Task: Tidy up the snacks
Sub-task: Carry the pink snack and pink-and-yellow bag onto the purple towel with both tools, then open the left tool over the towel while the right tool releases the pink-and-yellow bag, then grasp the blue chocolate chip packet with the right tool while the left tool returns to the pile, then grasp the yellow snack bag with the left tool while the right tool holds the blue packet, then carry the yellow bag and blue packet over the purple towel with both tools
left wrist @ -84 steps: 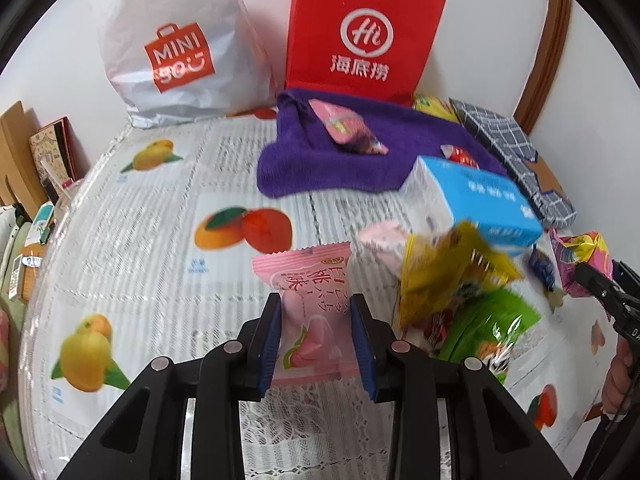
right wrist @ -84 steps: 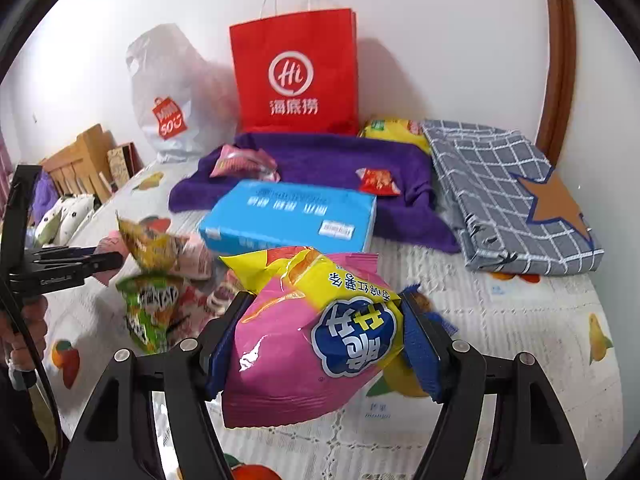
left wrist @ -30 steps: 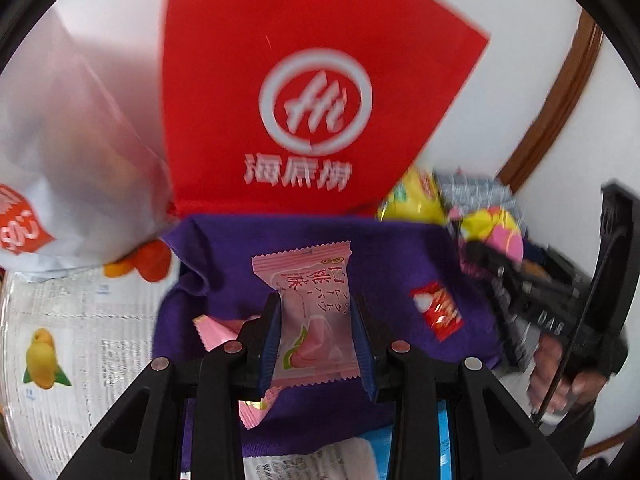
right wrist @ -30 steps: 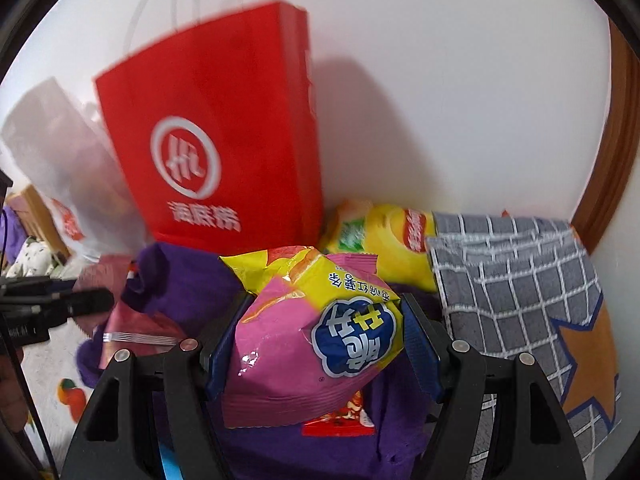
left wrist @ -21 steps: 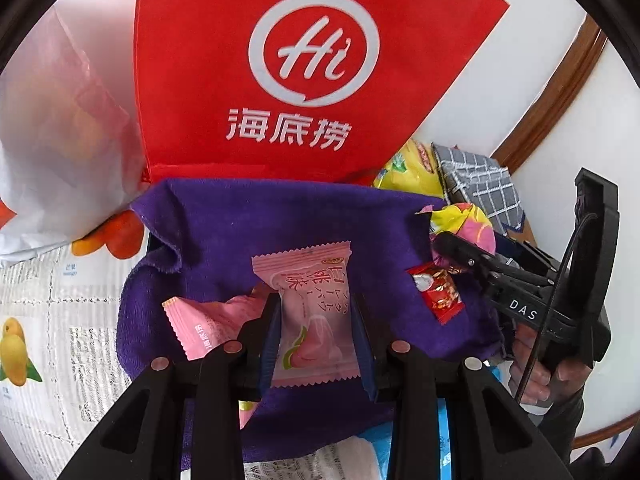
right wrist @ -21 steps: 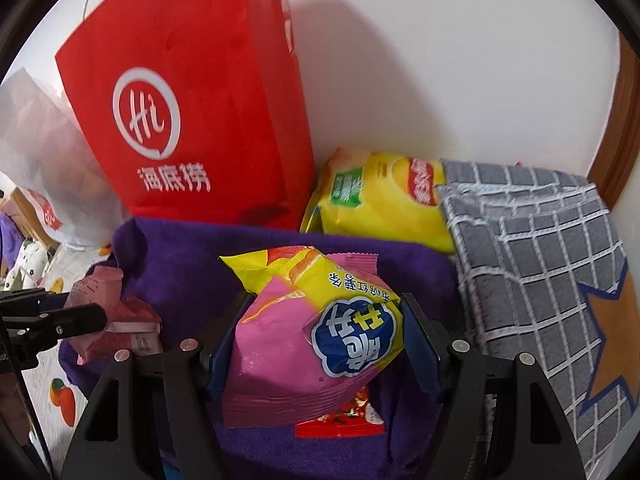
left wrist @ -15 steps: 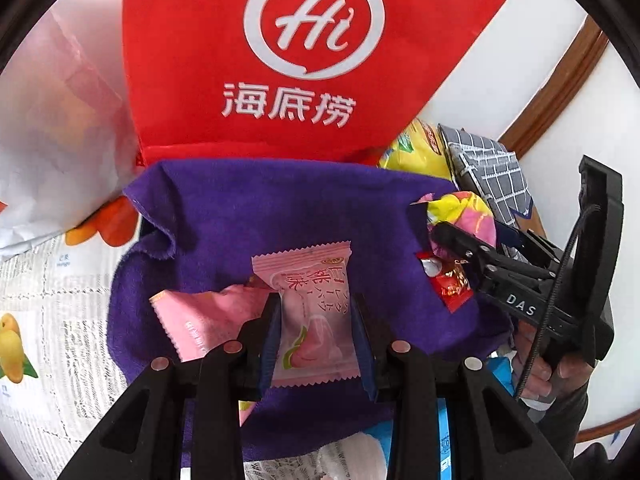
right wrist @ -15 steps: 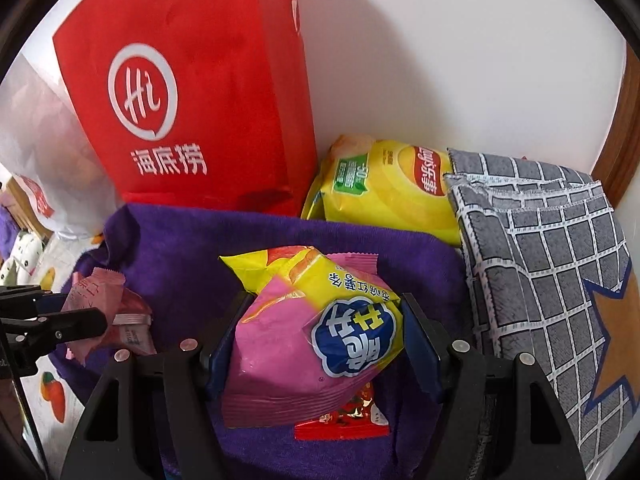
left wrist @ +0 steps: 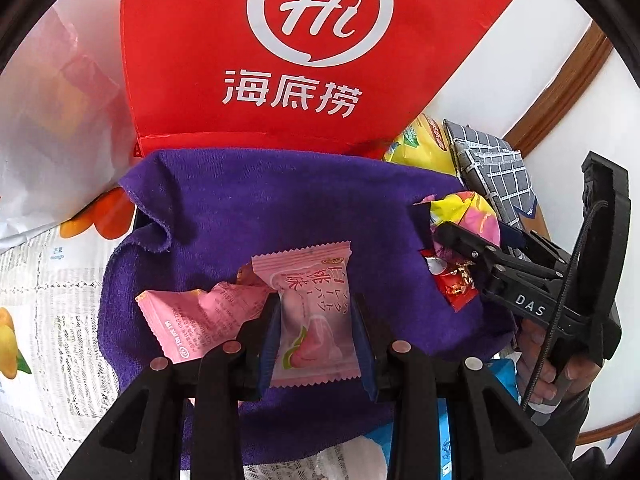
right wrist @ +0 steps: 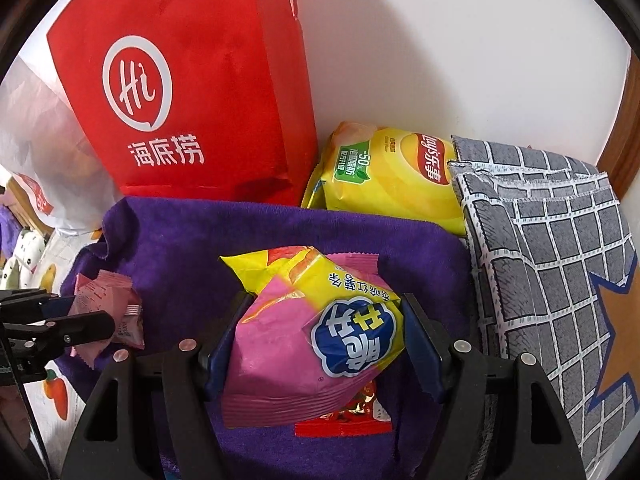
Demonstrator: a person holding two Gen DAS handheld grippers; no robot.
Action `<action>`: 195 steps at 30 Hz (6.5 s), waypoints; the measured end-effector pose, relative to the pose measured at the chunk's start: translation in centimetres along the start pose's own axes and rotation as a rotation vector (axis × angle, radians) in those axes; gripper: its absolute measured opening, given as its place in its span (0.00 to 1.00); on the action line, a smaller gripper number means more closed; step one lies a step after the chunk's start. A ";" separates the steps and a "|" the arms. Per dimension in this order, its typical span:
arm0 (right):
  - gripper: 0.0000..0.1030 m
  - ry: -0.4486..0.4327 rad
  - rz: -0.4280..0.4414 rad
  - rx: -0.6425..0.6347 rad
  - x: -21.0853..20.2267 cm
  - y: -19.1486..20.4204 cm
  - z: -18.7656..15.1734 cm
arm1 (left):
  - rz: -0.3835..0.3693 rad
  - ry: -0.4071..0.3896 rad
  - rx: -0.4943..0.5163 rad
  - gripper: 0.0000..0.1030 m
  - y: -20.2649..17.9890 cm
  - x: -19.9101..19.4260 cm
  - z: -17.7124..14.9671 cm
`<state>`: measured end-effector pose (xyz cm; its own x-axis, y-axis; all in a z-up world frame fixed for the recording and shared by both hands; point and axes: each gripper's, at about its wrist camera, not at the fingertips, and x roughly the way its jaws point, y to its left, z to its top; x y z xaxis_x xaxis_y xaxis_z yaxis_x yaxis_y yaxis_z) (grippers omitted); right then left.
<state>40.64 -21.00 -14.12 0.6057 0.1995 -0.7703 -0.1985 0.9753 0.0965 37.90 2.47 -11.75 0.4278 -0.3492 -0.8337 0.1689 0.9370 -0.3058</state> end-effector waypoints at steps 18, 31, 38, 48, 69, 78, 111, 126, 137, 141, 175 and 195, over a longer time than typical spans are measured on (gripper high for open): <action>0.84 -0.149 -0.045 -0.033 -5.8 1.7 0.6 | 0.018 -0.046 0.003 0.63 -1.0 -1.4 0.4; 0.84 -0.213 -0.076 0.051 -13.9 -0.5 -2.8 | 0.037 -0.166 -0.017 0.63 -1.7 -8.8 0.1; 0.84 -0.216 -0.153 0.028 -17.2 -1.7 -7.4 | 0.033 -0.170 -0.044 0.65 -1.8 -11.4 -2.0; 0.70 -0.086 -0.109 -0.013 -16.3 -2.3 -16.6 | 0.045 -0.152 -0.024 0.65 -2.6 -13.2 -7.7; 0.46 0.022 -0.003 -0.096 -11.6 -1.7 -21.9 | 0.050 -0.127 -0.085 0.65 0.1 -13.5 -17.3; 0.45 -0.014 -0.056 -0.036 -11.9 -1.4 -22.8 | -0.051 -0.129 -0.040 0.68 -1.9 -13.3 -18.1; 0.44 -0.048 -0.057 -0.002 -14.5 -0.3 -22.5 | -0.036 -0.095 -0.044 0.55 -1.3 -12.4 -19.8; 0.44 -0.152 -0.024 0.024 -19.8 1.9 -19.1 | -0.072 -0.106 -0.003 0.56 -4.0 -12.7 -17.8; 0.44 -0.188 -0.018 0.017 -20.8 3.0 -15.4 | -0.067 -0.121 0.031 0.55 -5.5 -13.5 -15.4; 0.44 -0.196 -0.014 0.011 -20.9 3.3 -14.1 | -0.063 -0.135 0.040 0.56 -5.8 -13.9 -14.7; 0.44 -0.217 0.029 -0.022 -15.7 3.9 -1.7 | 0.022 -0.194 0.044 0.55 -3.6 -13.0 -5.2; 0.44 -0.016 0.056 -0.118 -7.0 3.4 -1.0 | 0.015 -0.156 0.008 0.55 -0.5 -6.7 -0.7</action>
<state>34.96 -19.16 -9.01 0.6030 0.2561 -0.7555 -0.3215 0.9448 0.0636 34.30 4.32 -6.35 0.5631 -0.3329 -0.7564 0.1678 0.9423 -0.2898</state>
